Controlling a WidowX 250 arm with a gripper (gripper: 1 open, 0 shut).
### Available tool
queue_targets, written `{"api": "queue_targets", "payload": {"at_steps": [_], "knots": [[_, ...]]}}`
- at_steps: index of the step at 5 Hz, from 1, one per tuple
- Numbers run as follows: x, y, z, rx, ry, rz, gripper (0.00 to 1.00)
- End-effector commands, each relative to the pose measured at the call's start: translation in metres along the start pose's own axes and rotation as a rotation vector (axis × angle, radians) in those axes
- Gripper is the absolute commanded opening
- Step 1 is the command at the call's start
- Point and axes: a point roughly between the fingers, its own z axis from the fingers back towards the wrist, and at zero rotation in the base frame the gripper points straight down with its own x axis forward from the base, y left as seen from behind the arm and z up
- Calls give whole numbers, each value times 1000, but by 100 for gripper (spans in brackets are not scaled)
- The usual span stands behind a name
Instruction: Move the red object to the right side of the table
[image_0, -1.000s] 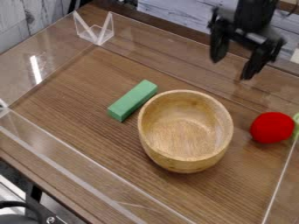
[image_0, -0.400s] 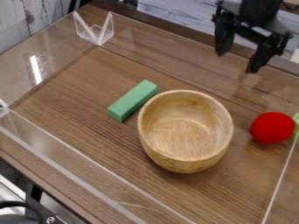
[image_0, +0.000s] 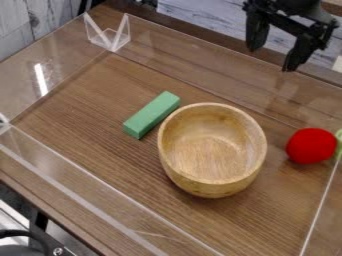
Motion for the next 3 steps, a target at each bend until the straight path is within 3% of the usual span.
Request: {"api": "queue_targets", "payload": {"at_steps": [1, 2, 3], "knots": [[7, 2, 20, 2, -62, 85, 100], [11, 0, 8, 3, -29, 147, 100], [8, -2, -9, 2, -6, 84, 100]]}}
